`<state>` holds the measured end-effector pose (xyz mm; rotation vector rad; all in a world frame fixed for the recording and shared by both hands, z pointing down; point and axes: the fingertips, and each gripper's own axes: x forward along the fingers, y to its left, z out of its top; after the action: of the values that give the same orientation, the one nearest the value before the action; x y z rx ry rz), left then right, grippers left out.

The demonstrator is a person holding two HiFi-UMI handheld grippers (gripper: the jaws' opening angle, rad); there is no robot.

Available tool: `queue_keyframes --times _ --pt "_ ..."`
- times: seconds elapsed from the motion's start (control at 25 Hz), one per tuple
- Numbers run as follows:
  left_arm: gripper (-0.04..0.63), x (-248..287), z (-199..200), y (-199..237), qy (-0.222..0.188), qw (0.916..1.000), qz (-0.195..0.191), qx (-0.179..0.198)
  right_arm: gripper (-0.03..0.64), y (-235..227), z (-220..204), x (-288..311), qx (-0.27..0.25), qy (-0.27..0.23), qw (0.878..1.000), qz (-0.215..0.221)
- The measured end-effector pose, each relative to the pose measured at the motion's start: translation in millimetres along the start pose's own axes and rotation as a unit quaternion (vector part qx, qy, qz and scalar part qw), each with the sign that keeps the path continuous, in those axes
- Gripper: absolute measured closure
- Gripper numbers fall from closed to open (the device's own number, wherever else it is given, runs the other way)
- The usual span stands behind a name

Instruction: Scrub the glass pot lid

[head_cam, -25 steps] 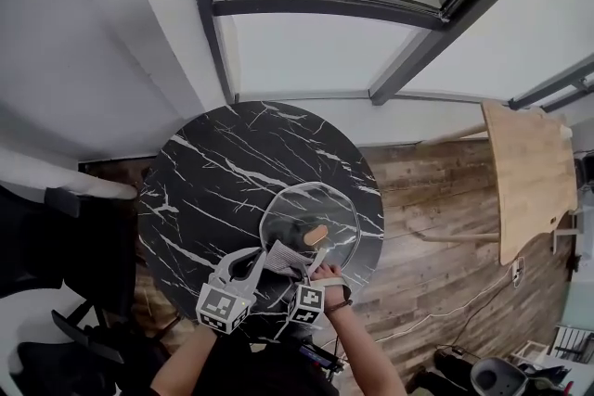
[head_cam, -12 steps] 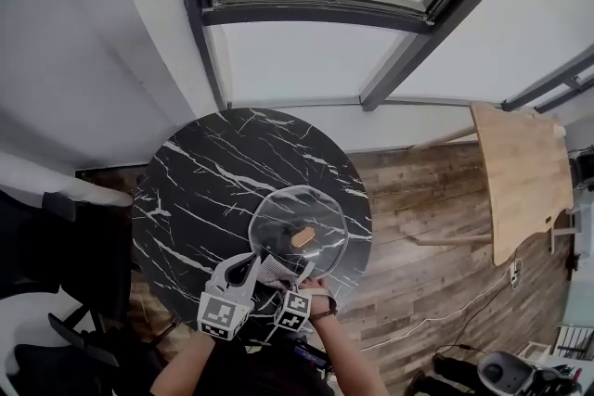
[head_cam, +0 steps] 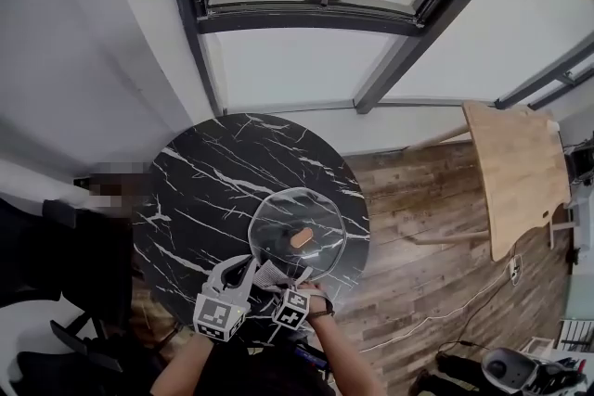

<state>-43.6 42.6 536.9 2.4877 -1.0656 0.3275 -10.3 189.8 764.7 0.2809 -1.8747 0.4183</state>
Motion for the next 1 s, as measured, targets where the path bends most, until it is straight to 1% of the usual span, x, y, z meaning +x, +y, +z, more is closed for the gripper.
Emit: queue_keyframes --times 0.08,0.16,0.28,0.44,0.52,0.6,0.68,0.76,0.8,0.84,0.92,1.0 --pt "0.594 -1.8 -0.9 0.7 -0.001 1.0 0.0 -0.002 0.54 2.3 2.5 3.4 0.003 -0.001 1.0 0.003" --pt "0.594 -3.8 -1.4 3.4 -0.001 1.0 0.0 0.0 0.54 3.8 8.4 4.7 0.033 -0.016 0.999 0.019" --pt "0.594 -6.8 -2.5 8.4 0.0 1.0 0.002 0.006 0.54 11.9 19.3 4.3 0.09 -0.045 0.992 0.072" --pt "0.594 -9.4 -5.1 13.5 0.004 1.0 0.005 0.001 0.541 30.9 28.1 9.4 0.143 -0.075 0.976 0.144" --pt "0.594 -10.9 -5.5 15.3 0.003 1.0 0.005 -0.004 0.54 38.0 31.3 8.7 0.15 -0.082 0.97 0.176" --pt "0.594 -12.2 -5.9 16.5 0.002 1.0 0.003 -0.005 0.541 36.9 37.4 0.2 0.139 -0.102 0.968 0.18" --pt "0.594 -14.5 -5.2 17.1 -0.001 1.0 0.002 -0.006 0.541 27.0 52.6 -23.7 0.126 -0.158 0.967 0.154" --pt "0.594 -17.1 -0.5 19.0 -0.012 0.9999 0.003 -0.005 0.541 13.2 68.3 -56.4 0.114 -0.22 0.963 0.107" --pt "0.594 -18.3 3.8 20.6 -0.022 0.9997 0.006 -0.003 0.541 5.6 72.8 -71.8 0.106 -0.244 0.961 0.075" --pt "0.594 -19.3 8.4 22.2 -0.032 0.9994 0.01 0.0 0.541 -3.5 74.5 -86.2 0.096 -0.262 0.96 0.033" --pt "0.594 -20.3 16.0 23.8 -0.049 0.9986 0.019 0.005 0.541 -27.1 69.9 -112.9 0.079 -0.283 0.953 -0.07" --pt "0.594 -20.4 19.4 22.9 -0.058 0.9981 0.023 0.006 0.541 -55.2 57.6 -136.0 0.078 -0.279 0.94 -0.178"
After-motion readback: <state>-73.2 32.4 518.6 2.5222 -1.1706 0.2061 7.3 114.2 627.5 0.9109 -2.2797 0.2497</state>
